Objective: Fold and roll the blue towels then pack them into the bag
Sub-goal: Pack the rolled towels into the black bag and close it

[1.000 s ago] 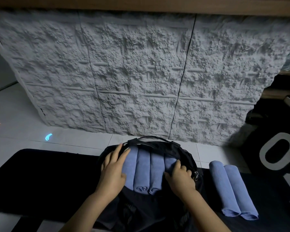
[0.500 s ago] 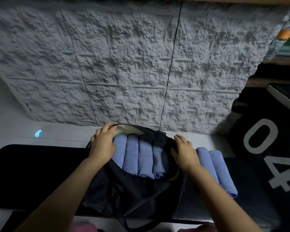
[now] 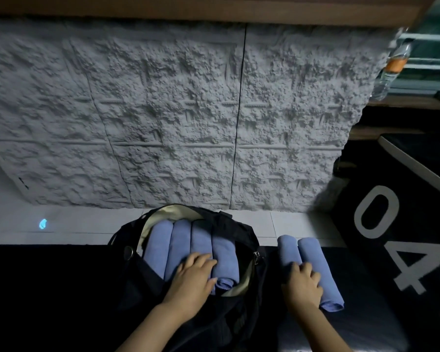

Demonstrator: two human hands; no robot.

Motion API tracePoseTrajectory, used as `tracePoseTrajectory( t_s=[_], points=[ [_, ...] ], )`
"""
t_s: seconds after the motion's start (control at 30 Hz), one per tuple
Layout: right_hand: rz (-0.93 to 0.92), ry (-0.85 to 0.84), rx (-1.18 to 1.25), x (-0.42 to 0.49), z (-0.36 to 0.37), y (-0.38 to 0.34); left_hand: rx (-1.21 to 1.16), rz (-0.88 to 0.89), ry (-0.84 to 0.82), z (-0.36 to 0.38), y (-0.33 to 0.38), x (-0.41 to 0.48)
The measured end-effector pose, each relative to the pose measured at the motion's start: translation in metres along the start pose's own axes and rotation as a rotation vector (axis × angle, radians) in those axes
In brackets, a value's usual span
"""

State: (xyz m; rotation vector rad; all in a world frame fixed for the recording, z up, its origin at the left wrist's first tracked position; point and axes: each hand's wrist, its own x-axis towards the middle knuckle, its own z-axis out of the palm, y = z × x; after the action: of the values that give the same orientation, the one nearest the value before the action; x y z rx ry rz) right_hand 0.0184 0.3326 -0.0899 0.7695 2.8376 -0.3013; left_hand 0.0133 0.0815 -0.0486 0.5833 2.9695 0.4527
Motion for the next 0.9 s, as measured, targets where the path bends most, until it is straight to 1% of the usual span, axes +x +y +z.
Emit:
tracePoseTrajectory(
  t_s=[0.13, 0.23, 0.33, 0.4, 0.47, 0.5, 0.53, 0.57, 0.63, 0.67, 0.73, 0.77, 0.8, 0.83, 0.87, 0.9],
  points=[
    [-0.036, -0.118, 0.167, -0.002, 0.006, -0.006, 0.018, 0.009, -0.003, -0.001, -0.002, 0.001],
    [-0.038, -0.119, 0.229, -0.004, 0.011, -0.009, 0.033, 0.012, -0.022, -0.001, -0.004, 0.003],
    [-0.015, -0.099, 0.537, -0.004, 0.008, -0.006, 0.000, 0.000, -0.036, -0.001, -0.007, 0.004],
    [0.001, -0.032, 0.735, -0.003, -0.006, -0.006, -0.080, -0.012, -0.039, -0.002, -0.010, 0.006],
    [-0.007, 0.054, 0.908, -0.009, -0.032, -0.013, -0.260, -0.024, 0.023, -0.005, -0.011, 0.008],
    [-0.029, 0.072, 1.000, -0.012, -0.046, -0.016, -0.363, -0.048, 0.072, -0.007, -0.010, 0.010],
    [-0.056, 0.042, 1.101, -0.018, -0.062, -0.019, -0.470, -0.090, 0.125, -0.010, -0.007, 0.012],
    [-0.089, -0.037, 1.218, -0.024, -0.078, -0.022, -0.605, -0.157, 0.176, -0.015, -0.004, 0.014],
    [-0.175, -0.307, 1.421, -0.040, -0.107, -0.026, -1.018, -0.319, 0.231, -0.032, 0.008, 0.018],
    [-0.246, -0.460, 1.497, -0.047, -0.117, -0.028, -1.290, -0.394, 0.208, -0.042, 0.014, 0.018],
    [-0.363, -0.750, 1.588, -0.053, -0.125, -0.031, -1.849, -0.530, 0.086, -0.060, 0.021, 0.020],
    [-0.414, -0.871, 1.571, -0.055, -0.125, -0.034, -2.033, -0.559, 0.022, -0.069, 0.022, 0.018],
    [-0.479, -0.947, 1.500, -0.055, -0.124, -0.037, -2.126, -0.550, -0.040, -0.077, 0.021, 0.015],
    [-0.551, -0.971, 1.383, -0.055, -0.122, -0.041, -2.157, -0.527, -0.093, -0.084, 0.019, 0.011],
    [-0.604, -0.959, 1.250, -0.056, -0.122, -0.045, -2.141, -0.517, -0.131, -0.088, 0.015, 0.007],
    [-0.629, -0.930, 1.136, -0.055, -0.121, -0.047, -2.076, -0.523, -0.155, -0.092, 0.011, 0.002]
  ],
)
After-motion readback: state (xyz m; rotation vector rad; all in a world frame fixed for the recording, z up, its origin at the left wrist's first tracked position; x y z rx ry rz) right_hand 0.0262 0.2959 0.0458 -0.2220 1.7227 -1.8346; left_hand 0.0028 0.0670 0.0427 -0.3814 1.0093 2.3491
